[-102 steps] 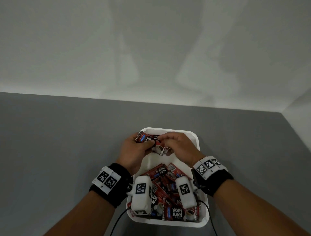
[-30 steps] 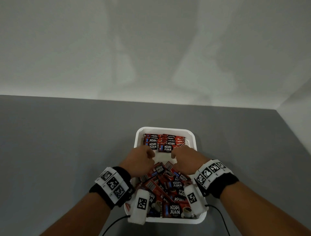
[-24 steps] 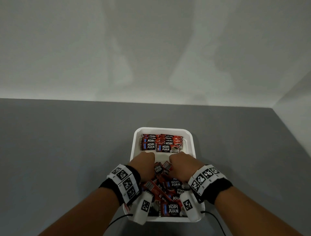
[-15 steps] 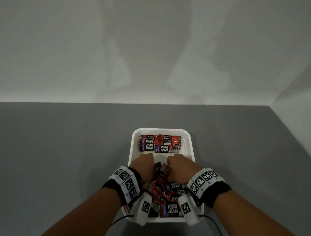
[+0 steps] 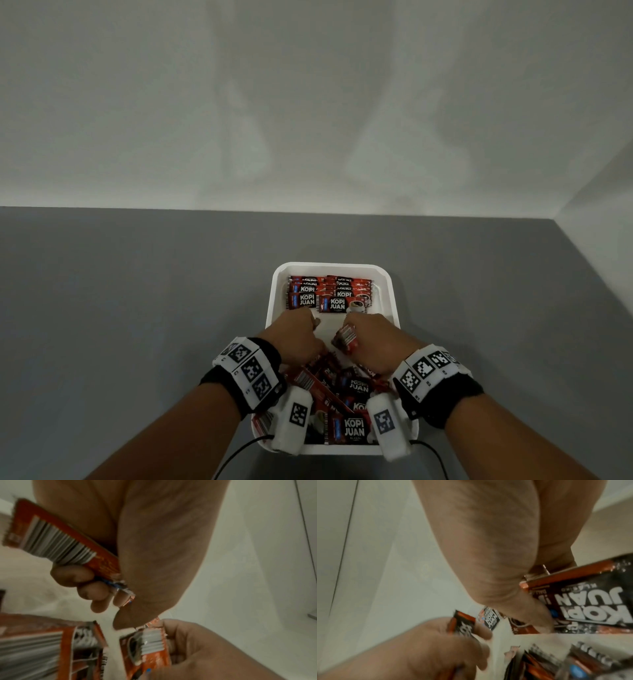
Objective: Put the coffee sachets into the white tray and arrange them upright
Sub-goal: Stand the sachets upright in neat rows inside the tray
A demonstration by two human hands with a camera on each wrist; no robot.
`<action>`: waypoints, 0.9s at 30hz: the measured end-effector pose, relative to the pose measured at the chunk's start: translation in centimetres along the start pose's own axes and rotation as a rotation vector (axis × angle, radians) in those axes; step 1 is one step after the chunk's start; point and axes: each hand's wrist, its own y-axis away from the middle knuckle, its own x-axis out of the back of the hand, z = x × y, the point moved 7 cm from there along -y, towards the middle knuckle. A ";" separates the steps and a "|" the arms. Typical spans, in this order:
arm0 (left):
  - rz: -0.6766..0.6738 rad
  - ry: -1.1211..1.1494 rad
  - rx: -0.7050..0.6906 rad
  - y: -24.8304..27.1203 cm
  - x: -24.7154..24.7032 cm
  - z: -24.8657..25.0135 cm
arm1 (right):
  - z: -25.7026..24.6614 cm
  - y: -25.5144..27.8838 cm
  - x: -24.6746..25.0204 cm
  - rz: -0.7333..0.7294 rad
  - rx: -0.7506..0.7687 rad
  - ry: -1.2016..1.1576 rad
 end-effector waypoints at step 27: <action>0.265 0.972 0.088 1.6 3.4 0.6 | -0.7 3.5 4.9 0.328 0.036 -1.048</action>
